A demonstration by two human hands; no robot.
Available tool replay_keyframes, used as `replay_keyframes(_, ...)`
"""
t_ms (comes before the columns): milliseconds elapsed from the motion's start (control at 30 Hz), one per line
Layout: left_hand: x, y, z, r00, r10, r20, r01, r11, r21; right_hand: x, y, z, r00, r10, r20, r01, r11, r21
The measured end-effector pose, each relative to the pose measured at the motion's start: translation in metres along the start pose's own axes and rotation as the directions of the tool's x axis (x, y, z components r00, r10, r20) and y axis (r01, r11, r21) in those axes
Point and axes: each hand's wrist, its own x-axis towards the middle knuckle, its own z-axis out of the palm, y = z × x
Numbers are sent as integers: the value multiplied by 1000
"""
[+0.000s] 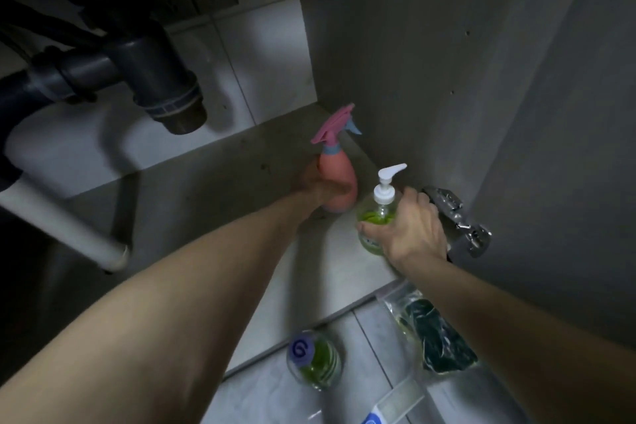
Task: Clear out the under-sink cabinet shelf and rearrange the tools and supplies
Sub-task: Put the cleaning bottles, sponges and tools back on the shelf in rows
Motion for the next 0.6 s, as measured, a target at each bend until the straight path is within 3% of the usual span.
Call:
replay_keyframes(167,35,7,20,1000,28,11,-28,998,62,3,-1,10,996,25,-89,-16,995,97)
replay_keyframes(300,39,9,22,999,30,16,-31,994,102,2,-2,19,997,10,-76,1,990,140)
replay_keyframes(500,15,13,5,989,17,145,-34,993,113,18,-7,22,997,1,-82,8,993,119)
replay_keyframes(600,-17,11,-9,994,24,103,-34,995,90,20,-7,24,996,-9,-83,19,993,118)
